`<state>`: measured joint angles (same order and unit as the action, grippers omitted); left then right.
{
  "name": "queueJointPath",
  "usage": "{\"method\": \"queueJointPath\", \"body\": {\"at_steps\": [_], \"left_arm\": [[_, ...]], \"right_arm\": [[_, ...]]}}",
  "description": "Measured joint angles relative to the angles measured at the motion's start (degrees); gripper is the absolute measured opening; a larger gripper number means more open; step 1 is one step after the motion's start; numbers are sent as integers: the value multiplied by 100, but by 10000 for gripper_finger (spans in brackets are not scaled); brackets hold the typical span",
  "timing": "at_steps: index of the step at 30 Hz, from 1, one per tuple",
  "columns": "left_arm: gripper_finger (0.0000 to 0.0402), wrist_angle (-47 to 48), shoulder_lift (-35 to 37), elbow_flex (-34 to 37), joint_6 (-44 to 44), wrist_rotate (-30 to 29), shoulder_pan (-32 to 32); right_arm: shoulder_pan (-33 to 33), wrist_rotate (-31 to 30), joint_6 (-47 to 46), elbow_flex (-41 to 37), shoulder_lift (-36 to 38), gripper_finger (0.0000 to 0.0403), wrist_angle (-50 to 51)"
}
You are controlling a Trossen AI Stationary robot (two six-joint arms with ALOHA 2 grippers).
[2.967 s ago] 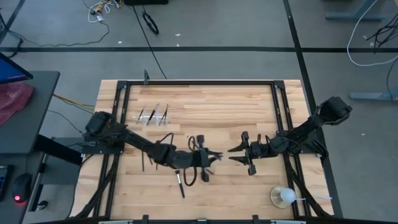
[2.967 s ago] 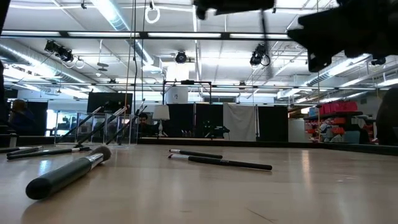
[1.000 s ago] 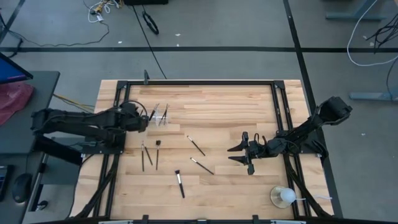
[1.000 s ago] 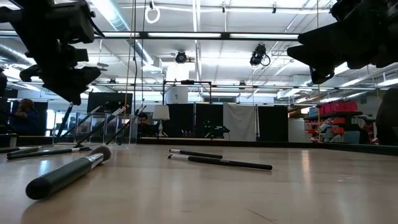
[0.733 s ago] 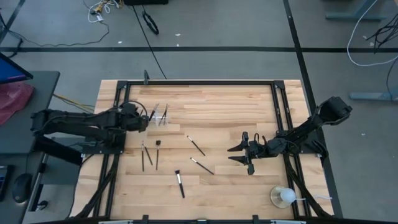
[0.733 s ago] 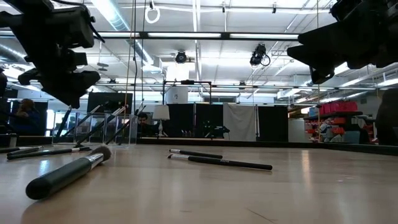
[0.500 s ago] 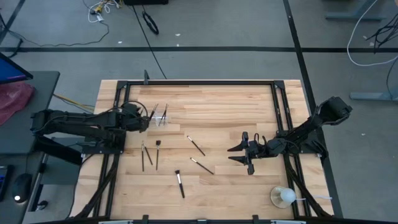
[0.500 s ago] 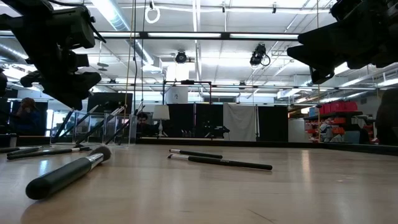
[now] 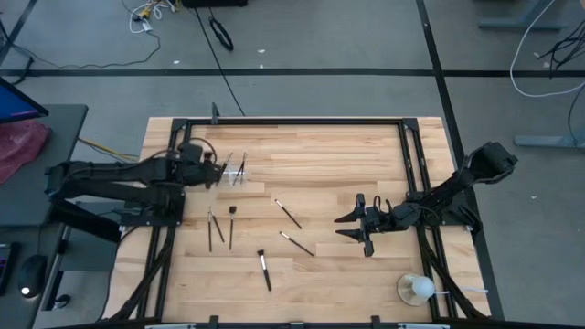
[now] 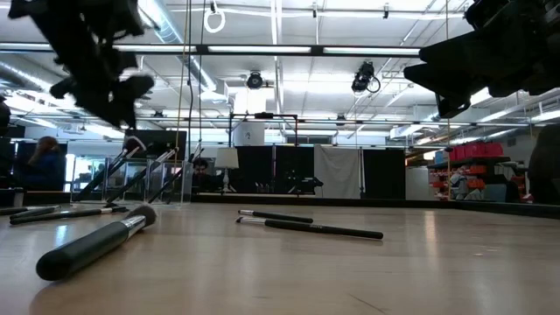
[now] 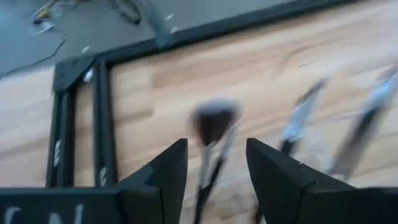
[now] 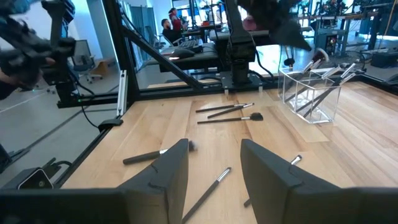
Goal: Put items in baskets/containers
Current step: Put the eye groomer brush into the transparent organizer
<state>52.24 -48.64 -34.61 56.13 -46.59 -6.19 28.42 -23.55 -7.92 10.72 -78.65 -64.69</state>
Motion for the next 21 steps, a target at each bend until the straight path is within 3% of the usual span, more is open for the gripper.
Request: {"method": "queueJointPath", "body": {"at_steps": [4,8,14,21], "left_arm": [[171,-118,-7,-710,-415,15,220],[159,-965,-9,-962,-880,20,813],[136,-3302,-431,-540,-2011,-84,2181],[116,-6478,-1961,-1,-3158,-1084,3337]], "right_arm": [[0,0,0,0,0,150,0],[1,0,0,0,0,150,9],[2,0,-53,0,0,150,138],[0,0,-68,0,0,150,201]]}}
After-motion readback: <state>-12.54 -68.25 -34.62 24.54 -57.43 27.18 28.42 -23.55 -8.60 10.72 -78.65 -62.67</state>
